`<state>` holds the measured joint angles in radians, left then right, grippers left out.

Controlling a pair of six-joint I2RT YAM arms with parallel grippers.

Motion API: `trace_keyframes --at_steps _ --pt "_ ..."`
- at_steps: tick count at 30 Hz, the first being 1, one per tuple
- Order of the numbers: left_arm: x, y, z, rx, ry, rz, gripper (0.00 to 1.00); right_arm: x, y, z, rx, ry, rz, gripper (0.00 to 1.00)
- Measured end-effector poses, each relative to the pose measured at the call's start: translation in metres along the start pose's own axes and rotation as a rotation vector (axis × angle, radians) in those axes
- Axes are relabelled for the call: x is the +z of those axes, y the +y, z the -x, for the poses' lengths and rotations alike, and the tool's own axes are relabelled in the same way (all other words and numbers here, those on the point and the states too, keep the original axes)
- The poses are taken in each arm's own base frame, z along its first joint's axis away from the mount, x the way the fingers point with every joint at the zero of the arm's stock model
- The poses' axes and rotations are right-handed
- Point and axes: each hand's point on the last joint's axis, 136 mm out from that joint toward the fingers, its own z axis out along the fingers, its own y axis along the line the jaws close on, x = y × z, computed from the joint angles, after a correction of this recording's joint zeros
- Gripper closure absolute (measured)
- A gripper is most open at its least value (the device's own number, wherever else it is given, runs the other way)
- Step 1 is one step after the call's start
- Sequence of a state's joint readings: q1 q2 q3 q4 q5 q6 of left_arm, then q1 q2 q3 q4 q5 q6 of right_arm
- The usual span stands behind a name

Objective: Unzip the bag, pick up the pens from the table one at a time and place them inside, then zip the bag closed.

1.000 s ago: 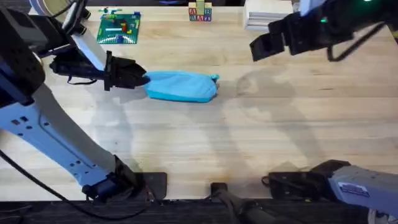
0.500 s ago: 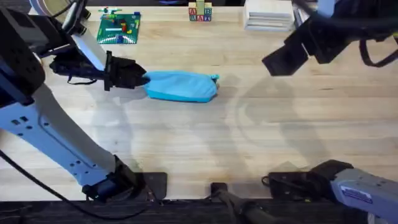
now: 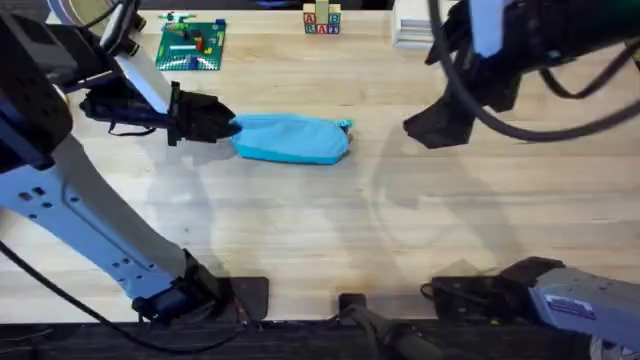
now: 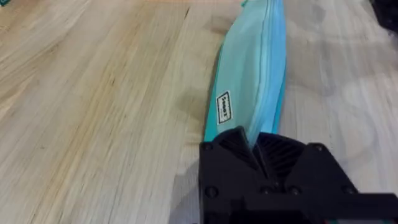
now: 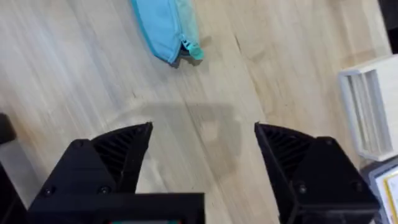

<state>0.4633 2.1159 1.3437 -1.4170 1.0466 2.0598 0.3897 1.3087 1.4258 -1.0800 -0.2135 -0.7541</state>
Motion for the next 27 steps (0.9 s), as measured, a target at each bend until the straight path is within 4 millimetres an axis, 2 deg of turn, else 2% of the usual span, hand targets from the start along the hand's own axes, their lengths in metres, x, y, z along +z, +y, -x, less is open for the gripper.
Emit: trace_keyframes --at_steps 8,13,20,27 --pt "0.0 0.0 0.0 0.0 0.0 0.0 0.959 0.029 0.0 -0.005 -0.024 0.04 0.09 0.005" --pt "0.0 0.0 0.0 0.0 0.0 0.0 0.959 0.047 -0.003 -0.007 0.032 -0.002 0.201 0.005" --pt "0.0 0.0 0.0 0.0 0.0 0.0 0.959 0.052 -0.013 -0.007 0.165 -0.133 0.324 0.005" --pt "0.0 0.0 0.0 0.003 0.001 0.001 0.959 0.064 -0.013 -0.007 0.14 -0.171 0.384 0.005"
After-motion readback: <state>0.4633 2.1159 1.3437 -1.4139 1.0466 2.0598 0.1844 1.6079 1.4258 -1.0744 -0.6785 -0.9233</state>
